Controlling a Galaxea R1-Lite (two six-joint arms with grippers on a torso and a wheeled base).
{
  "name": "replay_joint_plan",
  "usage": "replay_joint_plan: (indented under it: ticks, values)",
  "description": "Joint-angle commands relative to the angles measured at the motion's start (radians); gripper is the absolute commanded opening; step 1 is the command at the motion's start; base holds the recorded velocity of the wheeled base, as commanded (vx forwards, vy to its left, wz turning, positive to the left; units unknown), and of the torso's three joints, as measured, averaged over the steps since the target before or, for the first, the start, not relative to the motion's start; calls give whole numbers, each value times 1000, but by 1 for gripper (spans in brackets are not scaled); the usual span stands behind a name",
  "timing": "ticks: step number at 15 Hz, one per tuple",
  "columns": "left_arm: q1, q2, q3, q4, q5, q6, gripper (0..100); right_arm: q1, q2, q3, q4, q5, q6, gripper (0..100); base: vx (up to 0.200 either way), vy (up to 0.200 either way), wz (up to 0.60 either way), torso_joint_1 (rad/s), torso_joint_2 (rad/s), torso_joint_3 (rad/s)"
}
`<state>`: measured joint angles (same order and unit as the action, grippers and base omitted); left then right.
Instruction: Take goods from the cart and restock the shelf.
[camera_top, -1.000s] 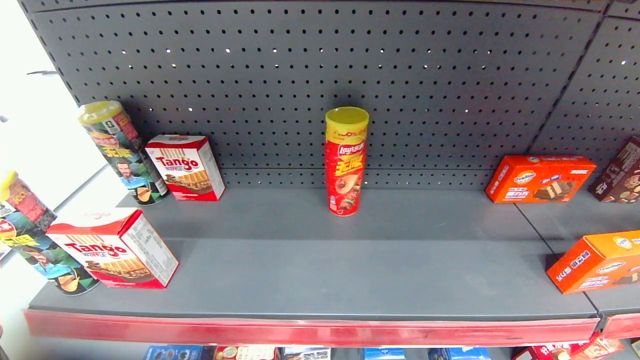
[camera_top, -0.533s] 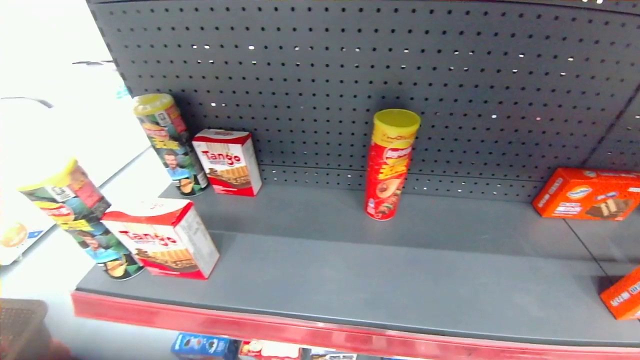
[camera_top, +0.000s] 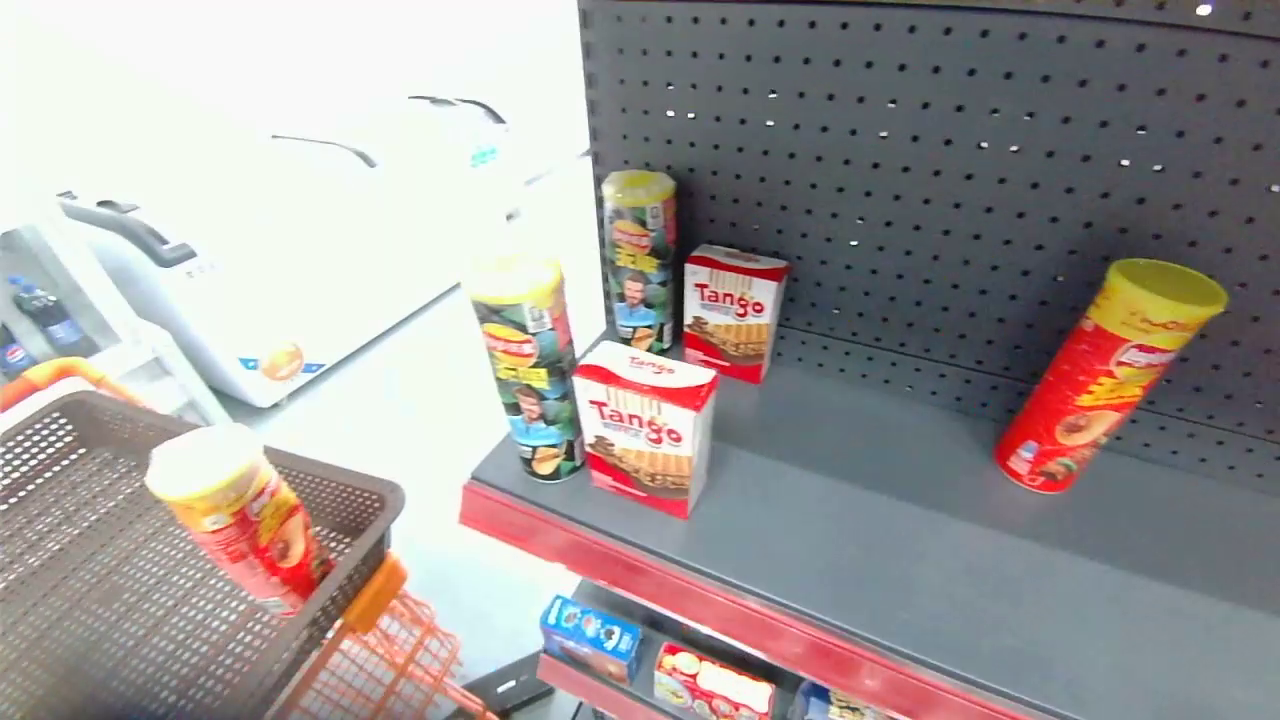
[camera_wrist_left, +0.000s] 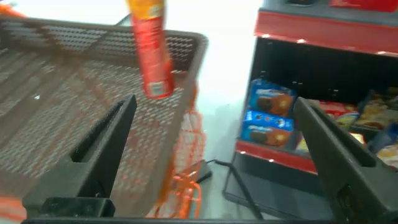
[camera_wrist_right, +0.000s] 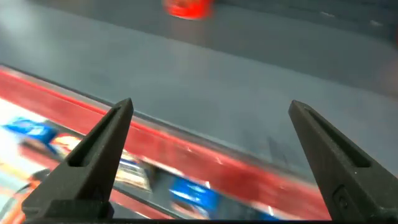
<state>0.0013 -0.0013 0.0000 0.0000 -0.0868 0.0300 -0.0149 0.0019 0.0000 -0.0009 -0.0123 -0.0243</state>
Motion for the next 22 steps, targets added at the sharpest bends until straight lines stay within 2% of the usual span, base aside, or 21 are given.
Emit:
replay_joint_plan:
  ticks: [1,14,15,17,18,19,20,22]
  values:
    - [0,1,0,0,1,-1,100,1,1,0,-1,-3,9,100,0,0,0,0,0,0]
    - [0,1,0,0,-1,2,100,1,1,0,-1,-3,10,100,0,0,0,0,0,0]
    - [0,1,-34,3,19,7,100,0,1,0,-1,-3,10,100,0,0,0,0,0,0]
    - [-18,233,-242,55,44,19,100,0,1,0,-1,-3,10,100,0,0,0,0,0,0]
    - [-24,328,-311,52,52,19,100,0,1,0,-1,-3,10,100,0,0,0,0,0,0]
    - [-26,392,-341,48,52,13,100,1,1,0,-1,-3,10,100,0,0,0,0,0,0]
    - [25,475,-345,32,41,-13,100,1,1,0,-1,-3,10,100,0,0,0,0,0,0]
    - [94,624,-345,-84,-19,-41,100,1,1,0,-1,-3,10,100,0,0,0,0,0,0]
